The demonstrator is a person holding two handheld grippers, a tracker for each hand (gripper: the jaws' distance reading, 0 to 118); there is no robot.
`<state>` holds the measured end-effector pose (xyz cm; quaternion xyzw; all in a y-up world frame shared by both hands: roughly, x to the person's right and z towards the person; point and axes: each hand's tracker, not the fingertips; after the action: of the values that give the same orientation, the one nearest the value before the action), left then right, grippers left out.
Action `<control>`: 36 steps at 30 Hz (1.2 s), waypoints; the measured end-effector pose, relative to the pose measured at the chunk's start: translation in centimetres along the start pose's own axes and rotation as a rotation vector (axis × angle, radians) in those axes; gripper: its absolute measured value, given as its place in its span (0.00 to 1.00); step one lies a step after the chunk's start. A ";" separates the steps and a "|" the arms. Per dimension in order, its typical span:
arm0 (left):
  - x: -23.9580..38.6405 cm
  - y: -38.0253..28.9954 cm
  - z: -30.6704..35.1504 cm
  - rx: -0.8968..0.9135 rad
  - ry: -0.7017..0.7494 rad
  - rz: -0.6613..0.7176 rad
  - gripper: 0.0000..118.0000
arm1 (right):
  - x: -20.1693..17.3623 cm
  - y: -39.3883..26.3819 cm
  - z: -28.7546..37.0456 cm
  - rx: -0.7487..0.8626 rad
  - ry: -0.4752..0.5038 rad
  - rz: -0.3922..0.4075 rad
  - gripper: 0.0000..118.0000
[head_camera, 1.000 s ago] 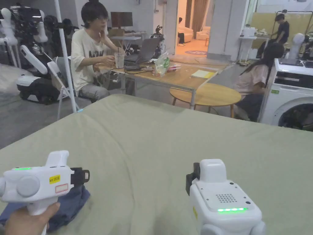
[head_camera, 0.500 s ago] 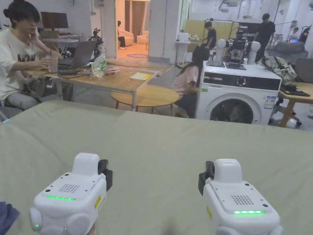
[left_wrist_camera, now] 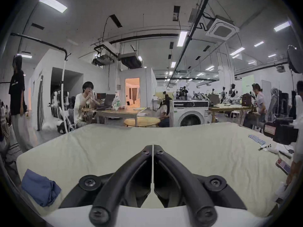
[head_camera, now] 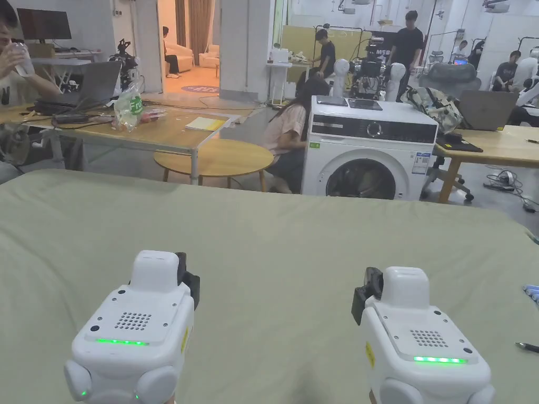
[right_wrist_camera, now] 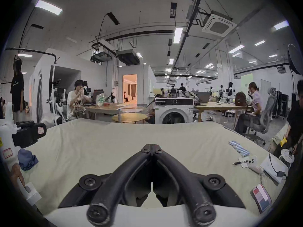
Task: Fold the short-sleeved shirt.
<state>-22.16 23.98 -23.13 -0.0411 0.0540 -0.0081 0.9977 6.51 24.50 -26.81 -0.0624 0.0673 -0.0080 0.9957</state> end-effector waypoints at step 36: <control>0.4 0.6 -0.1 0.001 -0.012 0.035 0.62 | 1.4 -0.7 -1.2 -0.023 -0.006 -0.059 0.74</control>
<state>-21.81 24.52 -23.31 -0.0395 0.0486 0.0096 0.9980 7.70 23.65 -28.05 -0.0759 0.0623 -0.0365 0.9945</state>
